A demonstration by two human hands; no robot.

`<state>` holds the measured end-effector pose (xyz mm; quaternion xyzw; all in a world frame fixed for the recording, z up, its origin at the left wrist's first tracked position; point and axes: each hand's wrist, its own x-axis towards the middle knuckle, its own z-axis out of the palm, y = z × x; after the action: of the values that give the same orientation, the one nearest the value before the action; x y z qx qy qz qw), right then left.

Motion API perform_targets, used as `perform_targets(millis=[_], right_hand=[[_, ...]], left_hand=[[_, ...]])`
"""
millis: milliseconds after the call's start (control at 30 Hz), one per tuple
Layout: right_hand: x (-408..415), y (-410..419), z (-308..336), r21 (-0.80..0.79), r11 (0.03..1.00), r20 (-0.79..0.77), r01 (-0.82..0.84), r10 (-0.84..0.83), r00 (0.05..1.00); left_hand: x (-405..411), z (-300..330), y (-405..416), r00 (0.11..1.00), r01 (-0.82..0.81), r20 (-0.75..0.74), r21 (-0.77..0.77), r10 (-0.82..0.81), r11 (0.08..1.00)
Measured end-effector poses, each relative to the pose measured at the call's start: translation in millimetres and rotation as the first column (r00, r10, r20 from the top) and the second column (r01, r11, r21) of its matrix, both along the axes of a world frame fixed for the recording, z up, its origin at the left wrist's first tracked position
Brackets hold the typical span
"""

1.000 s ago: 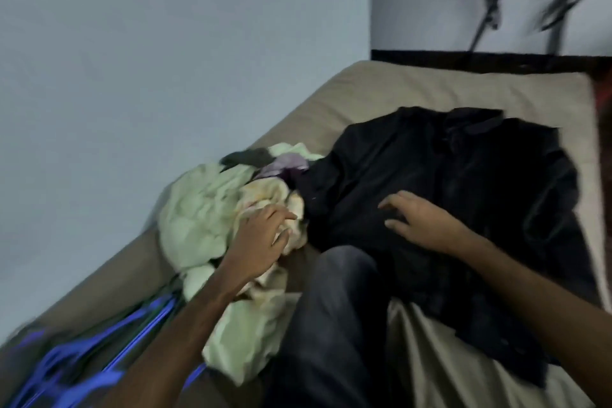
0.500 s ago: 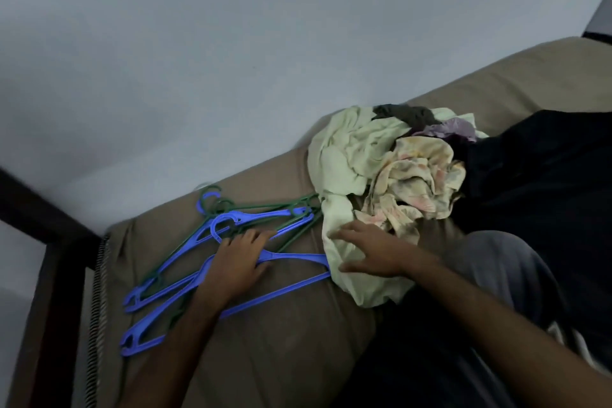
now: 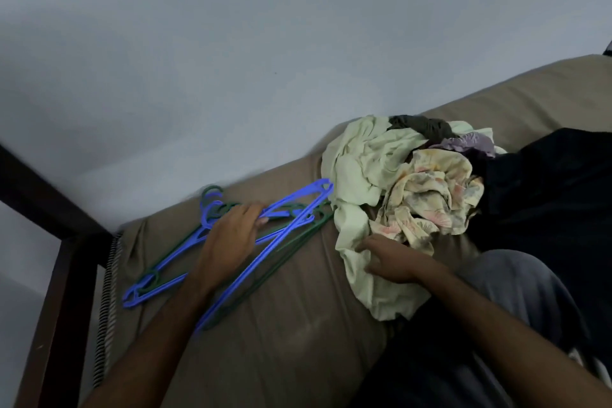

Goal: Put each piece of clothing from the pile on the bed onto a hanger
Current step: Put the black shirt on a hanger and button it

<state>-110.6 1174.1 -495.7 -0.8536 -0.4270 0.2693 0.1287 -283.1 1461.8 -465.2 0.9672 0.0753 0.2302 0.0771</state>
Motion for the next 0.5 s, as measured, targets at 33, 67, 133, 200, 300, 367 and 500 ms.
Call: perform_targets(millis=[33, 67, 133, 200, 300, 367, 500], right_hand=[[3.9, -2.0, 9.0, 0.036, 0.999, -0.039, 0.017, -0.016, 0.999], [7.5, -5.8, 19.5, 0.097, 0.994, -0.064, 0.046, -0.04, 0.997], [14.1, -16.7, 42.8, 0.264, 0.95, -0.135, 0.164, -0.132, 0.982], [20.2, -29.5, 68.6, 0.436, 0.837, -0.268, 0.331, -0.23, 0.935], [26.3, -50.8, 104.8, 0.485, 0.6, -0.6, 0.636, -0.301, 0.741], [29.7, -67.2, 120.7, 0.438, 0.486, -0.734, 0.757, -0.292, 0.613], [39.7, -111.2, 128.9, 0.31, 0.164, -0.925, 0.937, -0.176, 0.337]], left_hand=[[11.4, 10.4, -7.2, 0.999, 0.004, 0.045, -0.112, 0.001, 0.994], [26.0, 23.0, -17.4, 0.997, 0.027, 0.084, -0.294, -0.003, 0.956], [62.8, 51.7, -42.3, 0.982, 0.159, 0.185, -0.696, -0.039, 0.7], [100.6, 81.5, -73.7, 0.955, 0.282, 0.294, -0.877, -0.029, 0.39], [148.6, 117.9, -126.1, 0.918, 0.393, 0.392, -0.919, -0.061, 0.002], [175.2, 134.1, -165.0, 0.907, 0.402, 0.413, -0.908, -0.079, -0.119], [207.4, 148.1, -246.8, 0.881, 0.407, 0.448, -0.882, -0.151, -0.24]])
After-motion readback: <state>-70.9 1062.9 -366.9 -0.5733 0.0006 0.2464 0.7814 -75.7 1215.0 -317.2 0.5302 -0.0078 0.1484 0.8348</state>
